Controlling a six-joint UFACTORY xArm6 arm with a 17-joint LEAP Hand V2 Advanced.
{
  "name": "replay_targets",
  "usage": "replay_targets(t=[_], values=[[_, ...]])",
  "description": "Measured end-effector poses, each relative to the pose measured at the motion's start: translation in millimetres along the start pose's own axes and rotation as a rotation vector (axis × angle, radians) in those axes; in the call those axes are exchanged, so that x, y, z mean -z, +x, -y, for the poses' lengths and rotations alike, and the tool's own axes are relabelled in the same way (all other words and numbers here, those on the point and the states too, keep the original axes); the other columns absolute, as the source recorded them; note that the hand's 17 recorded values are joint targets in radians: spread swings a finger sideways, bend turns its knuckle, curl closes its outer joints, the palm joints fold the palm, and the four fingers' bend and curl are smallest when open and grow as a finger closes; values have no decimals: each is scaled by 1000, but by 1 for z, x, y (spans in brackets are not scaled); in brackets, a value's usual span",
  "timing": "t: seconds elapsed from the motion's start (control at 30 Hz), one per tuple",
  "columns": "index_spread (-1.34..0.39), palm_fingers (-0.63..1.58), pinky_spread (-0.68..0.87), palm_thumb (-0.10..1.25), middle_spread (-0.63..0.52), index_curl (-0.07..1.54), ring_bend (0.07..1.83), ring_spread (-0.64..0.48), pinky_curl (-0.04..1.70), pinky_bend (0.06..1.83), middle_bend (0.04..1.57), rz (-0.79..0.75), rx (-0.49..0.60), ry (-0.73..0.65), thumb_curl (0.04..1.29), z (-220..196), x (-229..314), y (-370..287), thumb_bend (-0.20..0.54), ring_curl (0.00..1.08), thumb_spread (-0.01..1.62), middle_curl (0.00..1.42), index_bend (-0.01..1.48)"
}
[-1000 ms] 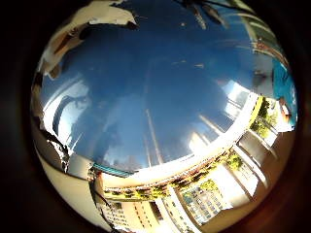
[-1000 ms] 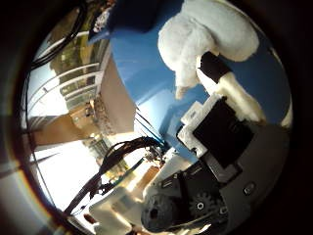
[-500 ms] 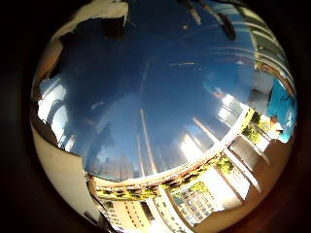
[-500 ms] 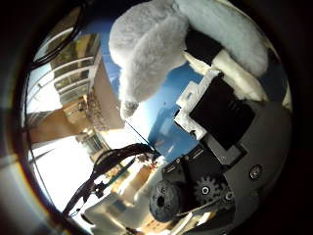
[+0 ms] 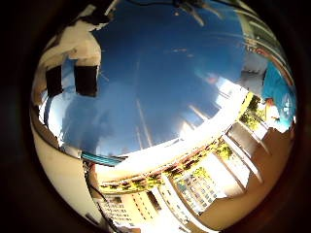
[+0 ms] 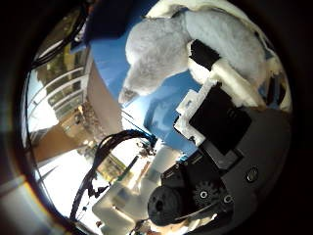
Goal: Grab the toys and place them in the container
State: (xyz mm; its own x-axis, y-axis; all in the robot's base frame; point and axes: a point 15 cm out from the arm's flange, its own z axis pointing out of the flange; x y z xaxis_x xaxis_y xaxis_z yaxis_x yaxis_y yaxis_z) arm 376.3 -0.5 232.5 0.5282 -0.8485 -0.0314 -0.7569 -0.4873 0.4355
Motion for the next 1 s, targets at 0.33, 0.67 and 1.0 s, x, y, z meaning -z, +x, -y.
replay_targets(t=[0.33,0.67,1.0], values=[[-1140,809,149,1033,-248,552,1497,-129,838,1607,1231,-5,4,204,830,-46,120,-11,-10,860,1094,1130,652],[-1226,743,137,1015,-239,779,1550,-130,866,1652,1284,26,45,422,886,-17,227,-67,-10,871,1099,1147,605],[-1285,728,128,996,-227,1002,1585,-126,871,1685,1326,34,-4,641,924,124,251,-142,-16,862,1077,1138,526]])
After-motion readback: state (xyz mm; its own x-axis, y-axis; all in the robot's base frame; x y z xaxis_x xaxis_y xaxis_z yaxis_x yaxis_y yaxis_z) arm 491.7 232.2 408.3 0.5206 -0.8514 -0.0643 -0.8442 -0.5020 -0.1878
